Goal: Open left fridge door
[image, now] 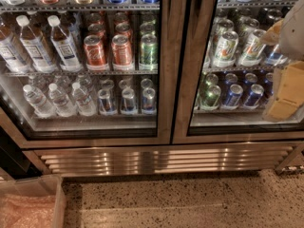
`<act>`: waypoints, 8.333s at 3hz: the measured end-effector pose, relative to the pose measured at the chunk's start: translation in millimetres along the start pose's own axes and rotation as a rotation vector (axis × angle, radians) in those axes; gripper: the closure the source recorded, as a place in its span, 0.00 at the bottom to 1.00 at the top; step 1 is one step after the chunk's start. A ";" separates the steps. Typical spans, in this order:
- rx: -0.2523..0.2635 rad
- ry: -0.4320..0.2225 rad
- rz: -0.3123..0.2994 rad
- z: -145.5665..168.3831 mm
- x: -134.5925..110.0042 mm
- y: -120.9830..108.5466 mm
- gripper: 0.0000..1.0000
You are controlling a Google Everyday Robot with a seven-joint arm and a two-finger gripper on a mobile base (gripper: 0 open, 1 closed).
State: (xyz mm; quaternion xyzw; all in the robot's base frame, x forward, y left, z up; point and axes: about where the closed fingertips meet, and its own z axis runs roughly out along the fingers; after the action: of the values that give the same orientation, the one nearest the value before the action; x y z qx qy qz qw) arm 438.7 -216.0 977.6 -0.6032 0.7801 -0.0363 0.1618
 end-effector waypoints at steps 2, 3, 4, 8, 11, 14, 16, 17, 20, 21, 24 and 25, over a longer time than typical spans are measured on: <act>-0.008 0.020 -0.023 2.2 -2.5 -0.9 0.00; -0.011 -0.040 0.021 3.9 -3.6 -6.1 0.00; 0.005 -0.179 0.091 8.7 -11.6 -29.8 0.00; -0.031 -0.433 0.101 22.2 -58.5 -48.1 0.00; -0.085 -0.596 -0.030 33.5 -137.4 -61.3 0.00; -0.051 -0.608 -0.074 31.0 -153.3 -70.3 0.00; -0.108 -0.666 -0.140 29.6 -176.2 -53.2 0.00; -0.108 -0.667 -0.140 29.1 -172.3 -54.7 0.00; -0.097 -0.688 -0.133 25.7 -175.8 -59.1 0.00; -0.071 -0.687 -0.144 20.2 -174.3 -63.7 0.00; 0.140 -0.663 -0.038 -27.0 -165.0 -86.0 0.00; 0.153 -0.670 -0.036 -29.6 -167.2 -88.5 0.00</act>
Offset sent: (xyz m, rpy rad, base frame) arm 0.0029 0.0035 -0.0079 -0.0598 0.0482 0.0452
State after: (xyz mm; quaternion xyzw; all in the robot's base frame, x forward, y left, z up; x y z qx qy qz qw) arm 549.0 -84.6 1062.7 -0.5813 0.6679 0.1024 0.4532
